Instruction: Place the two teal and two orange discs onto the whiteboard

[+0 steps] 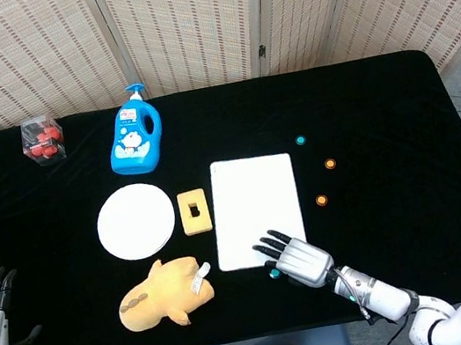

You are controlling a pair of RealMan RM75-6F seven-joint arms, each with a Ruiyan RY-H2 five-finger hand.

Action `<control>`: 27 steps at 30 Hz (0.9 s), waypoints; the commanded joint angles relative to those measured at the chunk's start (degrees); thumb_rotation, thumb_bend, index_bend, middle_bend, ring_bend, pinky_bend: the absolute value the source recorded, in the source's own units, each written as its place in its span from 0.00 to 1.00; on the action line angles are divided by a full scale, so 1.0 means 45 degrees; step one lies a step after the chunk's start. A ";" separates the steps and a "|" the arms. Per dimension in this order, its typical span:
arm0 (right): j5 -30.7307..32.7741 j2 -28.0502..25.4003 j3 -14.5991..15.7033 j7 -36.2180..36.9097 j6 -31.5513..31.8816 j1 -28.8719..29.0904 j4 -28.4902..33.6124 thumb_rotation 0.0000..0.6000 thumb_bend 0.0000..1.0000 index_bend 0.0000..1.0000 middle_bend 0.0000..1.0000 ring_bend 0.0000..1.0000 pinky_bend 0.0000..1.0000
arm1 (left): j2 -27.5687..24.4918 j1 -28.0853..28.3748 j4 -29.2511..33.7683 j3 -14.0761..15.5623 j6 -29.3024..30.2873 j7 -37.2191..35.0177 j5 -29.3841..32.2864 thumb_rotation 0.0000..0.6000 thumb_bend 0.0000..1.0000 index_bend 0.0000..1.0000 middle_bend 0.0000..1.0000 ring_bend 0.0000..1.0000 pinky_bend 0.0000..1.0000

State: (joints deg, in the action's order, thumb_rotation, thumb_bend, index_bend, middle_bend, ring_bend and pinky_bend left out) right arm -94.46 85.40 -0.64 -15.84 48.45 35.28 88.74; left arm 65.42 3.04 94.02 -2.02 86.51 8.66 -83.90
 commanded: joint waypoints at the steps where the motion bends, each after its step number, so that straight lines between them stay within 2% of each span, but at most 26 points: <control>1: -0.0015 0.0271 0.0044 0.0068 0.0107 0.0124 -0.0286 1.00 0.39 0.40 0.09 0.01 0.00 | 0.0021 -0.0007 -0.0041 0.0002 -0.0010 -0.0046 0.0011 1.00 0.20 0.04 0.06 0.16 0.00; 17: 0.0432 0.1000 0.0160 -0.0189 -0.0026 0.0622 -0.1035 1.00 0.39 0.42 0.09 0.00 0.00 | 0.0109 -0.0075 -0.0382 -0.0009 -0.0064 -0.0425 0.0125 1.00 0.20 0.04 0.06 0.16 0.00; 27: 0.0639 0.1209 0.0291 -0.0235 0.0185 0.0661 -0.1300 1.00 0.39 0.47 0.10 0.01 0.00 | 0.0171 -0.0118 -0.0540 0.0010 -0.0079 -0.0576 0.0139 1.00 0.20 0.04 0.06 0.16 0.00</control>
State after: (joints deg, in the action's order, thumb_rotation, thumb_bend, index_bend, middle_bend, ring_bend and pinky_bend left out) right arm -91.61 90.77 0.62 -16.90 49.21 38.24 82.98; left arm 66.19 2.51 91.59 -1.97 86.15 6.07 -83.28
